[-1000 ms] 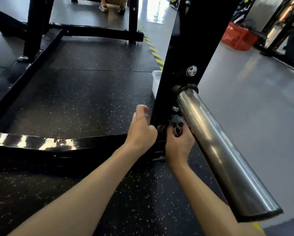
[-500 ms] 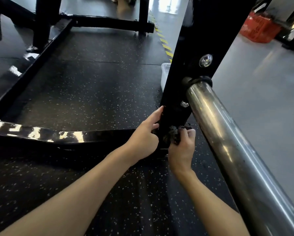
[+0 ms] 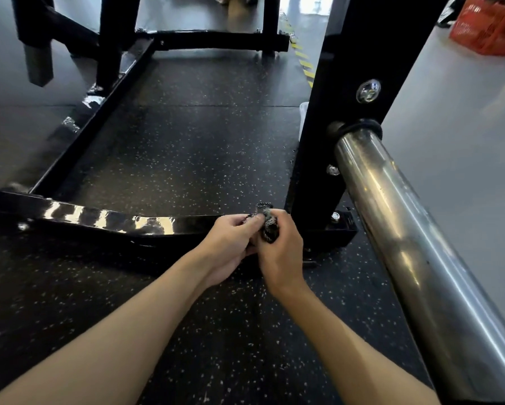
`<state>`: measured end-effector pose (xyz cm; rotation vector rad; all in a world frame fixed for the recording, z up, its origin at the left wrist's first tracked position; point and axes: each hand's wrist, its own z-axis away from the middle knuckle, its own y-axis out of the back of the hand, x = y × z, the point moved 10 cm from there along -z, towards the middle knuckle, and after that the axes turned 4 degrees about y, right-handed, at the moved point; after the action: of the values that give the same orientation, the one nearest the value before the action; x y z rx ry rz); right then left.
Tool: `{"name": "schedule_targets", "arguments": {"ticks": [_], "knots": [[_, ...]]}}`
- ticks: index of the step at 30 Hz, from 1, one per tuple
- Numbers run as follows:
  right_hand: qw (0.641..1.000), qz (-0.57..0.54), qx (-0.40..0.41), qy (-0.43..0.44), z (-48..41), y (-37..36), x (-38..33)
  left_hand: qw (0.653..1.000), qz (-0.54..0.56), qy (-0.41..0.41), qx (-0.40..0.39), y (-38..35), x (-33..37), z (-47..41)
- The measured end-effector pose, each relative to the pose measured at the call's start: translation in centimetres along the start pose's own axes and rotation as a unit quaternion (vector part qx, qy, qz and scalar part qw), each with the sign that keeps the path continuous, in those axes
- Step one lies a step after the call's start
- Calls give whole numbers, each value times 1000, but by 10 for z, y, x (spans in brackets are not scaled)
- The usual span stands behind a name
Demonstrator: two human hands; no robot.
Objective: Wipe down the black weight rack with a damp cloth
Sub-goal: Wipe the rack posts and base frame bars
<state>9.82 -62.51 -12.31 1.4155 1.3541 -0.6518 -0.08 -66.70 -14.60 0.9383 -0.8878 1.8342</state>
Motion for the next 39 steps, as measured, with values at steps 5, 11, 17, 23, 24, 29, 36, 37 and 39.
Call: {"name": "schedule_targets", "arguments": {"ticks": [5,11,17,23,24,29,36,37,39], "knots": [[988,5,-156,-2,-8,-29,-4,995,-54,-45,65,13,4,-4],[942,232,-240,30,-18,-34,15,873,-411,-161,208,48,49,-17],[914,277,-297,23,-11,-43,37,772,-586,-210,124,0,19,-46],[889,328,-319,7,-11,-39,30,721,-640,-183,190,34,40,-43],[890,339,-304,5,-11,-42,30,727,-629,-176,209,48,42,-45],[883,392,-257,-23,-10,-51,28,759,-599,-214,141,32,30,-34],[854,448,-264,-23,-8,-59,26,755,-580,-220,212,92,41,-29],[844,466,-263,-7,-7,-64,25,751,-580,-229,215,86,42,-27],[836,473,-278,16,-7,-78,24,752,-583,-249,180,60,35,-25]]}}
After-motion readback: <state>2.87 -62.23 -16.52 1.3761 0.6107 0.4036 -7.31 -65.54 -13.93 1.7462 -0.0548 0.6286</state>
